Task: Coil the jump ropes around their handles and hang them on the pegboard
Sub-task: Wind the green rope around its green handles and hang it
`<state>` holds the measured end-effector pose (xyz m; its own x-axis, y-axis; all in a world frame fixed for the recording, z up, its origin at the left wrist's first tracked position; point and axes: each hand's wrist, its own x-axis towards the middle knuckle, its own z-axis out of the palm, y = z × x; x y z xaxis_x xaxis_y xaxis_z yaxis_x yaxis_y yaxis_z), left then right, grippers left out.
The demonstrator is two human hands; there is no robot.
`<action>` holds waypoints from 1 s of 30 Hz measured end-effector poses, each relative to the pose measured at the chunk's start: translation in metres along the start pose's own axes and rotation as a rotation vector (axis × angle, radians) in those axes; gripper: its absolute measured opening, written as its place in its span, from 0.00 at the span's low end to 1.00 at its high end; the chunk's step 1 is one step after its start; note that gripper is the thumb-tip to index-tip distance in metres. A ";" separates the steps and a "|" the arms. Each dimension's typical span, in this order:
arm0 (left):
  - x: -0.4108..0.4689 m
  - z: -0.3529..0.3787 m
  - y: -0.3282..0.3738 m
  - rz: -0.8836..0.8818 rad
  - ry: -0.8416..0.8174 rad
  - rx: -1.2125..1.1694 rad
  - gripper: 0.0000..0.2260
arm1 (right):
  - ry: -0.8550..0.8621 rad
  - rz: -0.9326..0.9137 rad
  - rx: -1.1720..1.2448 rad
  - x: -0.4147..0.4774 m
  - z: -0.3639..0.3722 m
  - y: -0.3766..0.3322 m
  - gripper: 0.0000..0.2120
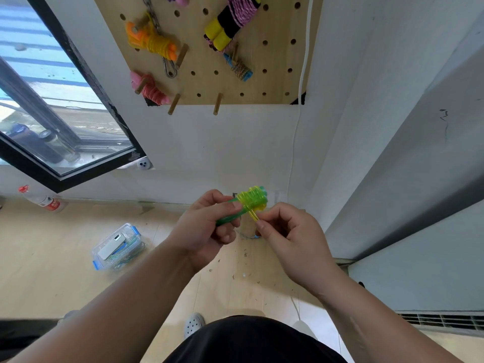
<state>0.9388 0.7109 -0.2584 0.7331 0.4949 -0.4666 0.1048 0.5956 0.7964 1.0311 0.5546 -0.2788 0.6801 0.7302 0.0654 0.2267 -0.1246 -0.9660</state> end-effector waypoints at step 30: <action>-0.015 -0.017 -0.020 0.096 -0.078 1.164 0.06 | -0.536 -0.166 -0.817 0.053 0.000 -0.002 0.06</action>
<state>0.9147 0.7024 -0.2742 0.8063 0.4424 -0.3927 0.5695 -0.4008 0.7177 1.0671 0.5933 -0.2735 0.2365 0.9626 -0.1324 0.8388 -0.2711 -0.4721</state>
